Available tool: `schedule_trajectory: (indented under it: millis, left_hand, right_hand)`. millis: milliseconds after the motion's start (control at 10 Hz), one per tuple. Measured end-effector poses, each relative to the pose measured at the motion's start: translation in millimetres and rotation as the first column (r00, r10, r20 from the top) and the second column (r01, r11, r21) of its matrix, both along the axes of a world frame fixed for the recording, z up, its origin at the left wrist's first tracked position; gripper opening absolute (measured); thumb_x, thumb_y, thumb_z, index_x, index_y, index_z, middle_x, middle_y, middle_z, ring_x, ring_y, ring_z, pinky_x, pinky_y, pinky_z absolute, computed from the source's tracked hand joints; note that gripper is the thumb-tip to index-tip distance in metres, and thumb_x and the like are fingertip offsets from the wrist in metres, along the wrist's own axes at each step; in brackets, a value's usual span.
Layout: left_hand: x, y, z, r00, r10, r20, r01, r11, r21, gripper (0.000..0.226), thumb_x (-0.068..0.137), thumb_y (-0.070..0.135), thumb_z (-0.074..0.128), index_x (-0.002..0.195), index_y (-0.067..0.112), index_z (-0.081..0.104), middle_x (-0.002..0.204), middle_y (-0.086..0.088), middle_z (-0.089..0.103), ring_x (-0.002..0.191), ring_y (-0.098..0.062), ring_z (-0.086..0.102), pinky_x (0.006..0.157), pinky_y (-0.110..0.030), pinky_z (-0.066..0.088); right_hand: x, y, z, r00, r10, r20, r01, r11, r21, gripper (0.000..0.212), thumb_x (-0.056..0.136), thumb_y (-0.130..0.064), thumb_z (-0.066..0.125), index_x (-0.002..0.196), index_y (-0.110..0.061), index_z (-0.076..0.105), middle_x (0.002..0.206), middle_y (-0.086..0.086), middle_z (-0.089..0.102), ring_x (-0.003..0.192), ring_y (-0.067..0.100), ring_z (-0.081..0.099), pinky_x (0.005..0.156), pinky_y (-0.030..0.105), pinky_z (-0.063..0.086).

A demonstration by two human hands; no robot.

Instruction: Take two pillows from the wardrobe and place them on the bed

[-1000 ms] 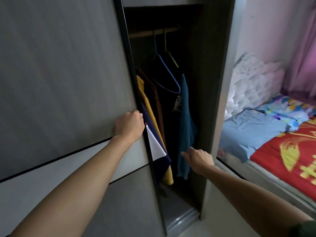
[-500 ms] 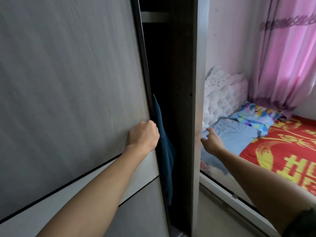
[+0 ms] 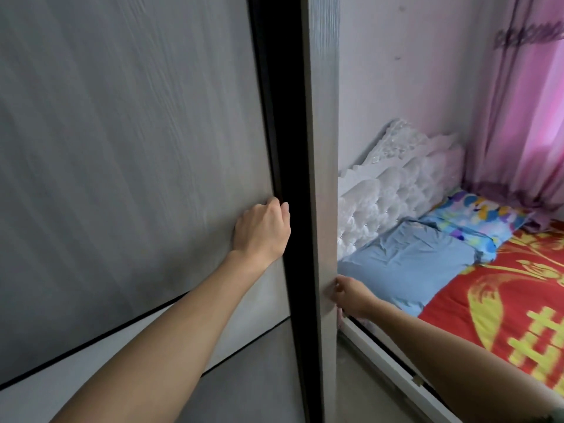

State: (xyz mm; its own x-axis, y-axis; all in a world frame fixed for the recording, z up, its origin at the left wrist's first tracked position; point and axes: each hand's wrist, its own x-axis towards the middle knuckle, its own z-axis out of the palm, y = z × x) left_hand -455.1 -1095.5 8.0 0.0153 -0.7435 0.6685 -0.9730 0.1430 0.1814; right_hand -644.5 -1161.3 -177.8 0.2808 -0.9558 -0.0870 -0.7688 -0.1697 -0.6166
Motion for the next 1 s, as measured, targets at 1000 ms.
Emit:
schedule_trajectory:
  millis: [1000]
  left_hand:
    - [-58,-39,1,0.966,0.245,0.081,-0.247,0.969,0.006,0.068,0.090,0.062,0.013,0.094,0.006,0.051,0.075,-0.021,0.067,0.070,-0.043,0.062,0.053,-0.036,0.032]
  right_hand:
    - [-36,-31,63,0.907,0.314,-0.281,-0.376,0.905,-0.201,0.030,0.087,-0.042,0.058,0.113,-0.029,0.063,0.111,0.001,0.069,0.103,0.025,0.063,0.085,0.035,0.050]
